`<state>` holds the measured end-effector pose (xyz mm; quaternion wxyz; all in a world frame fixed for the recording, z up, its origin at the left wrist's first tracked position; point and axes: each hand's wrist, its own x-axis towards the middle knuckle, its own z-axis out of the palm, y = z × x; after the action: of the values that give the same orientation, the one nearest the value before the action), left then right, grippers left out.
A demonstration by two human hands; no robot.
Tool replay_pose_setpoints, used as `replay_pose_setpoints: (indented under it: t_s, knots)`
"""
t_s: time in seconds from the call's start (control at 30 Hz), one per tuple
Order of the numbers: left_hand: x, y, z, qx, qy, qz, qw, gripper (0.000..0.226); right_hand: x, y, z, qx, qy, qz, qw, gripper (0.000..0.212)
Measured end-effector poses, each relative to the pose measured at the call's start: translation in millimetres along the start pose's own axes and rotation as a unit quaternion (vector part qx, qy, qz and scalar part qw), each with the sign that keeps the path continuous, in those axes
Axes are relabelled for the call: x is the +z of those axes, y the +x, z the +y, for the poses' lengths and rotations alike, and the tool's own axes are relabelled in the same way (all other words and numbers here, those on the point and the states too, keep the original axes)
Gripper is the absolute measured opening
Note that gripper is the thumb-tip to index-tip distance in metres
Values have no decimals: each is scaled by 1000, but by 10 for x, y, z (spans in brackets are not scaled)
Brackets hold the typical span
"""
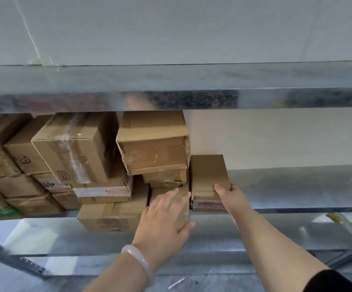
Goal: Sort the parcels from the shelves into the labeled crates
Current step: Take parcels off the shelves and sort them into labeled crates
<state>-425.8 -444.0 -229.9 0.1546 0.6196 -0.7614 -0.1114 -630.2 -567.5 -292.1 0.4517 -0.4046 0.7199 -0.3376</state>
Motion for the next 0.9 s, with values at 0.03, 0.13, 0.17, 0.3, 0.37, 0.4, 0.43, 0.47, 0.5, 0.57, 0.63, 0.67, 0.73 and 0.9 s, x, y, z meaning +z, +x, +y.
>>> replay_pose_setpoints:
  t_s: [0.03, 0.13, 0.17, 0.3, 0.37, 0.4, 0.43, 0.47, 0.5, 0.57, 0.63, 0.67, 0.73, 0.9]
  knots:
    - [15, 12, 0, 0, -13, -6, 1000, 67, 2, -26, 17, -1, 17, 9, 1000, 47]
    - [28, 60, 44, 3, -68, -17, 998, 67, -89, -217, 117, -6, 40, 45, 998, 36]
    - [29, 81, 83, 3, -95, -20, 995, 67, -143, -330, 173, -17, 60, 51, 997, 33]
    - [49, 183, 339, -1, -195, -44, 980, 75, -435, -946, 381, -82, 131, 54, 986, 27]
    - [45, 230, 482, -19, -249, -50, 967, 82, -576, -1240, 387, -111, 158, 59, 979, 23]
    - [34, 248, 555, -30, -279, -56, 958, 85, -639, -1365, 367, -128, 165, 60, 976, 23]
    - [12, 259, 635, -37, -314, -64, 947, 86, -692, -1483, 334, -145, 166, 62, 973, 23]
    - [-14, 261, 715, -40, -351, -70, 933, 87, -741, -1583, 302, -161, 165, 65, 971, 24]
    - [-45, 259, 793, -40, -387, -71, 919, 86, -789, -1672, 269, -175, 168, 73, 967, 24]
    - [-123, 229, 925, -43, -442, -64, 893, 83, -898, -1801, 218, -182, 204, 96, 957, 21]
    - [-208, 185, 1013, -34, -484, -66, 872, 78, -1041, -1861, 155, -163, 258, 109, 946, 22]
    - [-243, 153, 1046, -25, -507, -75, 858, 75, -1118, -1883, 119, -148, 283, 104, 942, 25]
    - [-315, 72, 1118, -13, -549, -95, 830, 67, -1259, -1947, 61, -120, 313, 60, 940, 35]
    - [-532, -132, 1236, 17, -515, -43, 856, 65, -1362, -2355, -7, -175, 251, 100, 947, 69]
